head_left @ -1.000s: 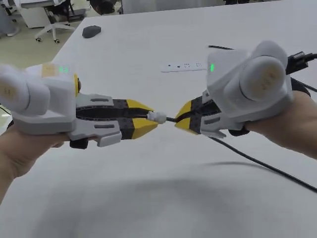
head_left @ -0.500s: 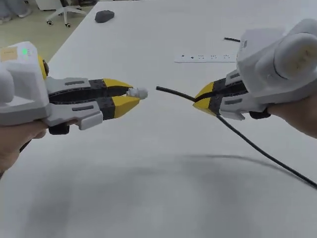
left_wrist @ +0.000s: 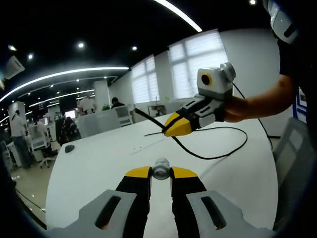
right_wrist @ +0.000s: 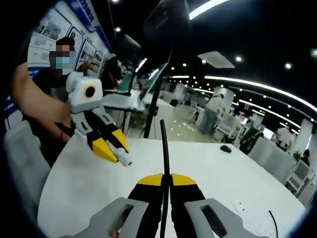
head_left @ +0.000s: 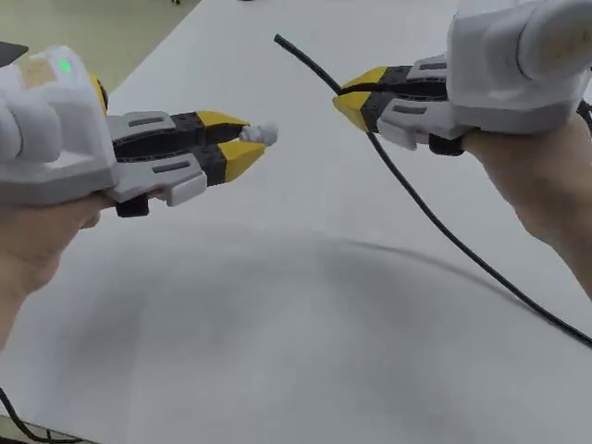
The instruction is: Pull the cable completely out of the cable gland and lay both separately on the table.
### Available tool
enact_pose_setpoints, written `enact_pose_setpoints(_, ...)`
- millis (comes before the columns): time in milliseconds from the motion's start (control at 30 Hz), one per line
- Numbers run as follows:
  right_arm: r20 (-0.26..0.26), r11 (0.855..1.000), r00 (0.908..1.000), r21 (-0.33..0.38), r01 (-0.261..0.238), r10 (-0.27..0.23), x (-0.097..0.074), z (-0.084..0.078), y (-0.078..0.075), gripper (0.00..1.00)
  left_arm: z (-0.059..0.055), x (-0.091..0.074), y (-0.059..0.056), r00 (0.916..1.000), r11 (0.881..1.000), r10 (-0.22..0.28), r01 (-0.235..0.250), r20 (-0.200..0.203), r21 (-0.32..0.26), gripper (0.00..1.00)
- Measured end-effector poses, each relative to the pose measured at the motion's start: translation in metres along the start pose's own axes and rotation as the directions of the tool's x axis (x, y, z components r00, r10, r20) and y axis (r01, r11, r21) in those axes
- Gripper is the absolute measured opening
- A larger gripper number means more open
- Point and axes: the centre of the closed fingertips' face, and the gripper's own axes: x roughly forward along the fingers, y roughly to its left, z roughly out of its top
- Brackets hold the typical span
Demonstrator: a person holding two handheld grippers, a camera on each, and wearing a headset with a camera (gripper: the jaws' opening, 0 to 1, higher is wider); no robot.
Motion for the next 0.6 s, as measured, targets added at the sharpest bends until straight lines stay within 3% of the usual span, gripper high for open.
enact_pose_setpoints(33, 0.020, 0.999, 0.9996, 0.030, 0.020, -0.021, 0.006, 0.002, -0.003, 0.00, -0.010, -0.001, 0.008, 0.9991, 1.000, 0.026, -0.027, -0.034, -0.006, 0.15)
enact_pose_setpoints(67, 0.035, 0.999, 0.9993, 0.047, 0.014, -0.016, 0.013, 0.004, -0.002, 0.00, -0.014, -0.001, 0.014, 0.9982, 0.999, 0.048, -0.048, -0.037, 0.004, 0.15)
enact_pose_setpoints(100, 0.057, 0.998, 0.9983, 0.066, 0.001, -0.005, 0.020, 0.007, 0.001, 0.00, -0.020, -0.002, 0.019, 0.9975, 0.998, 0.063, -0.064, -0.034, -0.021, 0.15)
enact_pose_setpoints(133, 0.080, 0.993, 0.9967, 0.117, 0.005, -0.014, 0.030, 0.008, 0.001, 0.00, -0.022, -0.002, 0.021, 0.9968, 0.997, 0.072, -0.073, -0.035, -0.027, 0.15)
enact_pose_setpoints(167, 0.091, 0.990, 0.9958, 0.142, -0.006, -0.007, 0.038, 0.008, 0.001, 0.00, -0.029, -0.003, 0.031, 0.9923, 0.992, 0.115, -0.117, -0.045, -0.038, 0.15)
enact_pose_setpoints(200, 0.111, 0.984, 0.9936, 0.179, 0.000, -0.020, 0.046, 0.007, -0.001, 0.00, -0.033, -0.002, 0.033, 0.9927, 0.992, 0.112, -0.114, -0.045, -0.045, 0.15)
enact_pose_setpoints(267, 0.119, 0.966, 0.9920, 0.258, 0.009, -0.041, 0.063, -0.002, -0.004, 0.00, -0.043, 0.000, 0.042, 0.9874, 0.988, 0.146, -0.148, -0.063, -0.042, 0.15)
enact_pose_setpoints(300, 0.121, 0.946, 0.9912, 0.323, 0.014, -0.055, 0.074, -0.009, -0.006, 0.00, -0.050, 0.001, 0.048, 0.9834, 0.986, 0.161, -0.164, -0.084, -0.034, 0.15)
enact_pose_setpoints(333, 0.122, 0.937, 0.9905, 0.350, 0.018, -0.064, 0.081, -0.015, -0.008, 0.00, -0.055, 0.002, 0.052, 0.9798, 0.984, 0.175, -0.178, -0.096, -0.028, 0.15)
enact_pose_setpoints(367, 0.119, 0.919, 0.9892, 0.393, 0.032, -0.086, 0.090, -0.023, -0.014, 0.00, -0.059, 0.004, 0.056, 0.9769, 0.981, 0.188, -0.193, -0.100, -0.037, 0.15)
enact_pose_setpoints(433, 0.102, 0.918, 0.9899, 0.394, 0.051, -0.098, 0.100, -0.036, -0.017, 0.00, -0.065, 0.006, 0.061, 0.9715, 0.976, 0.209, -0.214, -0.112, -0.035, 0.15)
enact_pose_setpoints(467, 0.078, 0.903, 0.9907, 0.424, 0.068, -0.111, 0.107, -0.047, -0.019, 0.00, -0.071, 0.007, 0.066, 0.9671, 0.973, 0.223, -0.229, -0.122, -0.037, 0.15)
enact_pose_setpoints(567, 0.021, 0.892, 0.9923, 0.441, 0.100, -0.122, 0.121, -0.074, -0.025, 0.00, -0.087, 0.010, 0.076, 0.9560, 0.964, 0.252, -0.262, -0.150, -0.053, 0.15)
enact_pose_setpoints(600, -0.008, 0.875, 0.9938, 0.473, 0.101, -0.111, 0.126, -0.083, -0.024, 0.00, -0.093, 0.011, 0.079, 0.9523, 0.961, 0.255, -0.268, -0.168, -0.063, 0.15)
